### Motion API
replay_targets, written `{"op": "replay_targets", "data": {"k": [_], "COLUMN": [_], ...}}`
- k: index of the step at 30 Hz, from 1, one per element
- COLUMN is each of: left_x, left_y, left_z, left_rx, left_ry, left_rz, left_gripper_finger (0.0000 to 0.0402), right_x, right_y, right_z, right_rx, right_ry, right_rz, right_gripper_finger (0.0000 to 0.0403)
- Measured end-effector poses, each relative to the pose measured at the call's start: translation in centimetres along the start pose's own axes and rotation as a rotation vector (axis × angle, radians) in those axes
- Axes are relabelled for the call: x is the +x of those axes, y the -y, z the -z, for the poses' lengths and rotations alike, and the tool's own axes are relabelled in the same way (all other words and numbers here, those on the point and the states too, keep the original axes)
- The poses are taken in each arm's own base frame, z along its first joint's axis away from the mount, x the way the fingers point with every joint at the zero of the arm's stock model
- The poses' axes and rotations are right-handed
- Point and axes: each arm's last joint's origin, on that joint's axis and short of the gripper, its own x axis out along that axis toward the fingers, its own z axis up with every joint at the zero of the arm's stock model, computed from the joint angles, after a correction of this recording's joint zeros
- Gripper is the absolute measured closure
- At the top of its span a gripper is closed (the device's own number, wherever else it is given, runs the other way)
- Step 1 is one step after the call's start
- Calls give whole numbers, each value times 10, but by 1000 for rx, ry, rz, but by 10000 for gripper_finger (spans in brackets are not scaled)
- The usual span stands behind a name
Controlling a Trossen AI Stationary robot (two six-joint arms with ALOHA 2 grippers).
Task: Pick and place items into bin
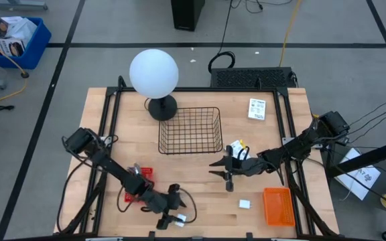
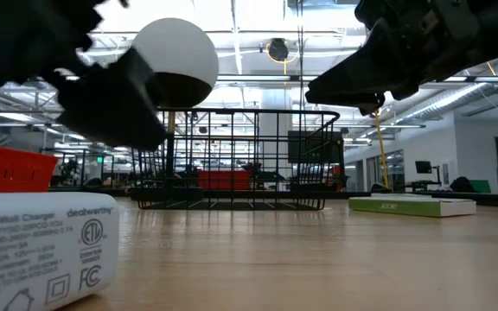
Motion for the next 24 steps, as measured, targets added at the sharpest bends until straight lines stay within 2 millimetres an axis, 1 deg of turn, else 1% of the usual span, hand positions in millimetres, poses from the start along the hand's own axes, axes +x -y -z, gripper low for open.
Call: {"op": "replay_targets", "data": {"k": [2, 5, 8, 11, 15, 17, 20, 22, 24], "left_x": [1, 1, 2, 2, 1, 1, 3, 4, 4], "left_y": [-7, -21, -34, -40, -41, -38, -34, -31, -24], "left_z": [-7, -19, -23, -24, -23, -23, -29, -35, -39], "left_rx": [-56, -220, -364, -524, -789, -895, -973, -1014, -1028], "left_ry": [31, 87, 56, -13, -102, -121, -143, -194, -268], "left_rz": [22, 27, 55, 126, 177, 181, 169, 151, 86], "left_gripper_finger": [131, 131, 131, 131, 131, 131, 131, 131, 131], "right_x": [0, 0, 0, 0, 0, 0, 0, 0, 0], "right_y": [0, 0, 0, 0, 0, -1, -2, -3, -4], "right_z": [-1, 0, -1, -1, 0, 1, 2, 4, 6], "right_rx": [4, 29, 56, 100, 109, 98, 76, 69, 71], "right_ry": [5, 4, 5, 5, 2, -15, -39, -66, -86], "right_rz": [-1, -1, -2, -2, -9, -48, -89, -119, -142], "right_gripper_finger": [293, 292, 292, 293, 291, 292, 293, 292, 291]}}
